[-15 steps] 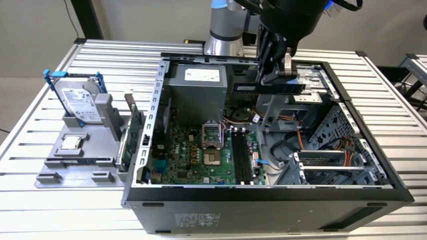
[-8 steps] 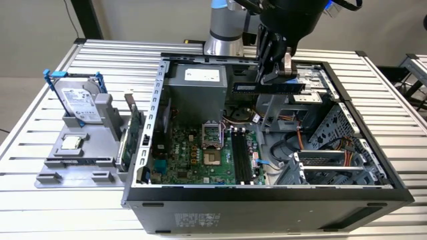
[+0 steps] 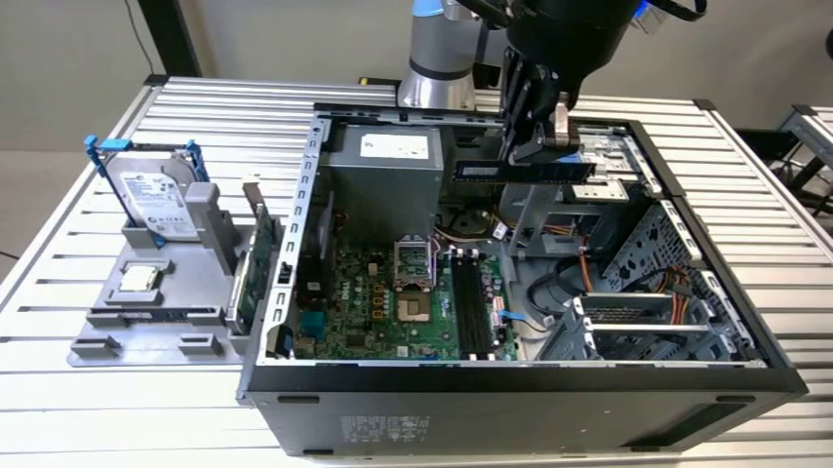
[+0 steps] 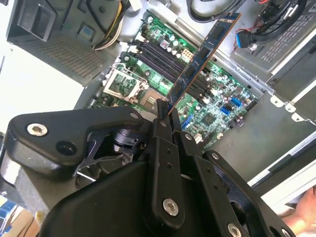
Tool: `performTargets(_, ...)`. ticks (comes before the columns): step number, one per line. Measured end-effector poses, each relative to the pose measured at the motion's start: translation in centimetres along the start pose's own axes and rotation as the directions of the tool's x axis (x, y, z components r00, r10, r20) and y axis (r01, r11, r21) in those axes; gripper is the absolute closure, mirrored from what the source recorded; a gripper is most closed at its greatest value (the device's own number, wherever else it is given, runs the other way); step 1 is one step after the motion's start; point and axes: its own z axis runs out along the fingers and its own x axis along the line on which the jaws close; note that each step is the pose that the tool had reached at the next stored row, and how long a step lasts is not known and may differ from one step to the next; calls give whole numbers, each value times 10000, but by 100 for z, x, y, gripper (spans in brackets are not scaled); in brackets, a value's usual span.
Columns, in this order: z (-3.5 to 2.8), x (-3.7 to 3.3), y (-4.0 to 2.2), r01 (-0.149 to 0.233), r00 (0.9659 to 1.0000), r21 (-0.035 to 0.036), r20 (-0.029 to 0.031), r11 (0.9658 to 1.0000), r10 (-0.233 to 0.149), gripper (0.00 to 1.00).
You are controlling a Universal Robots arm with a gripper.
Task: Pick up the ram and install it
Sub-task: 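Insert the ram into the slot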
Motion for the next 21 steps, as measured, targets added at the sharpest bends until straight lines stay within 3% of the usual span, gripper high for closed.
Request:
performTargets(5, 0, 0, 0, -198, 9998, 13, 7, 9998, 198, 100)
performTargets(11, 0, 0, 0, -743, 9972, 47, 24, 9972, 743, 100)
performTargets(15, 0, 0, 0, -1222, 9925, 76, 41, 9925, 1221, 100)
performTargets(21, 0, 0, 0, -1897, 9818, 116, 67, 9818, 1896, 100)
